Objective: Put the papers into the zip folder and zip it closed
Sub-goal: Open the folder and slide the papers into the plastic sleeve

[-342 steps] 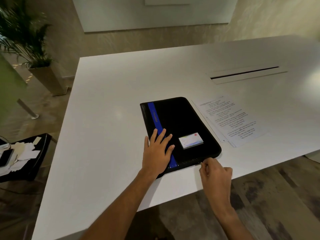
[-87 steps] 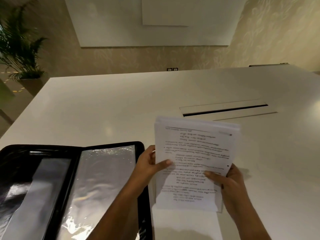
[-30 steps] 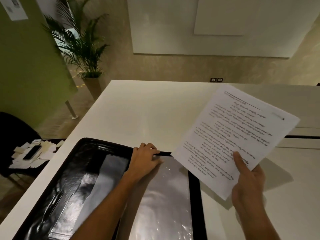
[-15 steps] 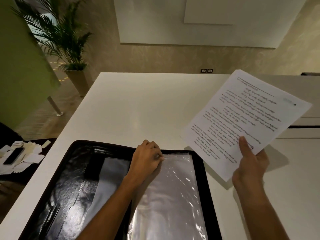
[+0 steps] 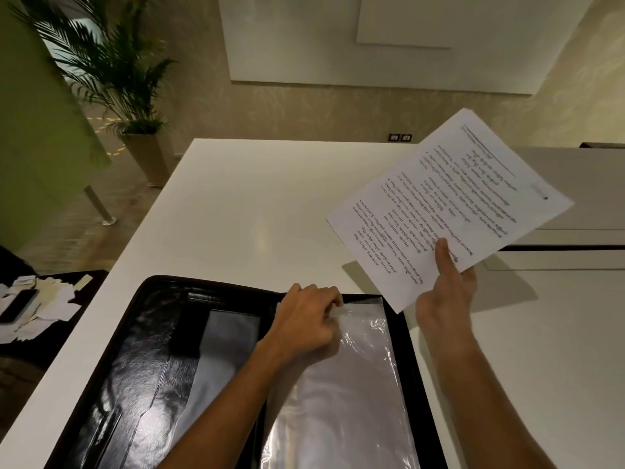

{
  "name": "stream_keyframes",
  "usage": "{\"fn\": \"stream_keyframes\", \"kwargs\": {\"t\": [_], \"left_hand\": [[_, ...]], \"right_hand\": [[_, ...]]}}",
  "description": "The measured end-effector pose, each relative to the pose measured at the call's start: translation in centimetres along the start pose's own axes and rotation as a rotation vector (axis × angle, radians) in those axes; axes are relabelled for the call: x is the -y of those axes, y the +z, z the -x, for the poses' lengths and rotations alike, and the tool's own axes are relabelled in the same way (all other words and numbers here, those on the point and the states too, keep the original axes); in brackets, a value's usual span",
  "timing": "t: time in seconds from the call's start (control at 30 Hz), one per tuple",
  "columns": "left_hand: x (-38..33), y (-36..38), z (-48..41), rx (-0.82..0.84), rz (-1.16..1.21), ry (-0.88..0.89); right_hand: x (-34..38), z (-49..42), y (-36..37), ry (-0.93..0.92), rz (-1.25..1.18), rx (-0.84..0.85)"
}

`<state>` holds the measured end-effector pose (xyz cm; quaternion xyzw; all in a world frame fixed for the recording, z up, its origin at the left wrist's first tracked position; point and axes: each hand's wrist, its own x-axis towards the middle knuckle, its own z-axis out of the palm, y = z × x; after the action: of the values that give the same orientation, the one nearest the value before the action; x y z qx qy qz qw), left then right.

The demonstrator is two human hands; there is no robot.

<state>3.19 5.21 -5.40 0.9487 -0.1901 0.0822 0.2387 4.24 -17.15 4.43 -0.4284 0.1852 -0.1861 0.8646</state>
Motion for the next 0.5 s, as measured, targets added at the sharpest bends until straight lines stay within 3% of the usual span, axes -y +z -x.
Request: {"fn": "stream_keyframes", "kwargs": {"t": [0.5], "left_hand": [[-1.2, 0.3, -0.5, -0.079, 0.177, 0.028]], "right_hand": [[-3.6, -1.3, 2.6, 0.064, 0.001, 0.059]]}}
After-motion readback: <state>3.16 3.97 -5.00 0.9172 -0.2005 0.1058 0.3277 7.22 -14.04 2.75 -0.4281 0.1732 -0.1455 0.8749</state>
